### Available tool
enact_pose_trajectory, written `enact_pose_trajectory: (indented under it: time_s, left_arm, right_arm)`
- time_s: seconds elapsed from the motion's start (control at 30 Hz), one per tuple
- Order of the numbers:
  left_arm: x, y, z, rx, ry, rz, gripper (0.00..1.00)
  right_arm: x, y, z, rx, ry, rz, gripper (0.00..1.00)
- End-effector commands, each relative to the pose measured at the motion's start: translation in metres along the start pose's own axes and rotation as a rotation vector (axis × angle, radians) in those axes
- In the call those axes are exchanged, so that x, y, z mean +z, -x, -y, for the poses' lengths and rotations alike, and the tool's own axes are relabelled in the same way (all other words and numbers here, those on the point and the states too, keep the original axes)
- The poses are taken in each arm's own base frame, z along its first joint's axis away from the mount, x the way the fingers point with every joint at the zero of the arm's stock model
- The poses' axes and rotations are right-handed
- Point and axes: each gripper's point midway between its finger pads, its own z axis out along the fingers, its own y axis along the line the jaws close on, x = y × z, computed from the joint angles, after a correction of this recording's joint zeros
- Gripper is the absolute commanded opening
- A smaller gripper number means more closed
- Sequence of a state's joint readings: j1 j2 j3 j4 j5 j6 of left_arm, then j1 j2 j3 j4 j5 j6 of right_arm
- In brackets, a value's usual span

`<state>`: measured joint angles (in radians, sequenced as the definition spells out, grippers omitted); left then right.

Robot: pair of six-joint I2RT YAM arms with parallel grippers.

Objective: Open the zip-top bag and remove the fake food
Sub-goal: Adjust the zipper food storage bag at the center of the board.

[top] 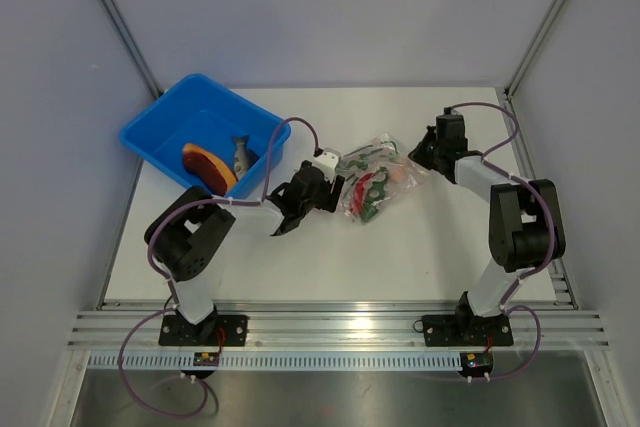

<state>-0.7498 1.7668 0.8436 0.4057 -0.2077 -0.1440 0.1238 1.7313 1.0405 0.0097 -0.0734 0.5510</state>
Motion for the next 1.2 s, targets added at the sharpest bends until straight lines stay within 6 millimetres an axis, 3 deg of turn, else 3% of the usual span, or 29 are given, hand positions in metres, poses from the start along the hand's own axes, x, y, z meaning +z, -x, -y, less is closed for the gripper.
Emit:
enact_pose_trajectory:
  time_s: [0.0,0.07,0.27,0.3,0.43,0.53,0.63,0.67,0.7,0.83,0.93,1.17]
  left_arm:
    - [0.017,0.010,-0.002,0.038,0.030,0.038,0.69]
    - [0.018,0.007,0.000,0.034,0.024,0.024,0.68]
    - [0.018,0.004,0.000,0.020,0.025,0.018,0.68]
    - [0.018,0.005,0.000,0.021,0.025,0.019,0.68]
    - [0.015,0.007,-0.001,0.034,0.020,0.047,0.68]
    - [0.013,0.011,0.001,0.029,0.009,0.064,0.69]
    - [0.013,0.011,0.003,0.028,-0.005,0.064,0.69]
    - [0.014,0.011,0.005,0.028,-0.011,0.061,0.69]
    - [0.014,0.010,0.005,0.029,-0.014,0.058,0.69]
    - [0.015,0.009,0.005,0.032,-0.014,0.057,0.69]
    - [0.014,0.009,0.004,0.041,-0.012,0.067,0.69]
    - [0.016,0.006,0.008,0.039,-0.036,0.063,0.70]
  right_arm:
    - [-0.006,0.007,-0.015,-0.005,0.046,0.025,0.03]
    - [-0.009,0.011,-0.017,-0.001,0.048,0.033,0.14]
    - [-0.028,0.023,-0.021,-0.010,0.046,0.092,0.28]
    - [-0.030,0.024,-0.021,-0.011,0.044,0.099,0.42]
    - [-0.037,0.025,-0.036,-0.047,0.064,0.129,0.58]
    - [-0.038,0.028,-0.044,-0.087,0.054,0.159,0.60]
    - [-0.037,0.021,-0.070,-0.131,0.097,0.142,0.62]
    - [-0.031,0.012,-0.077,-0.150,0.108,0.118,0.62]
    - [-0.030,0.014,-0.087,-0.160,0.123,0.118,0.62]
    - [-0.006,-0.003,-0.101,-0.163,0.138,0.064,0.62]
    - [0.008,-0.016,-0.125,-0.161,0.272,0.015,0.58]
    - [0.026,-0.034,-0.147,-0.174,0.390,0.007,0.57]
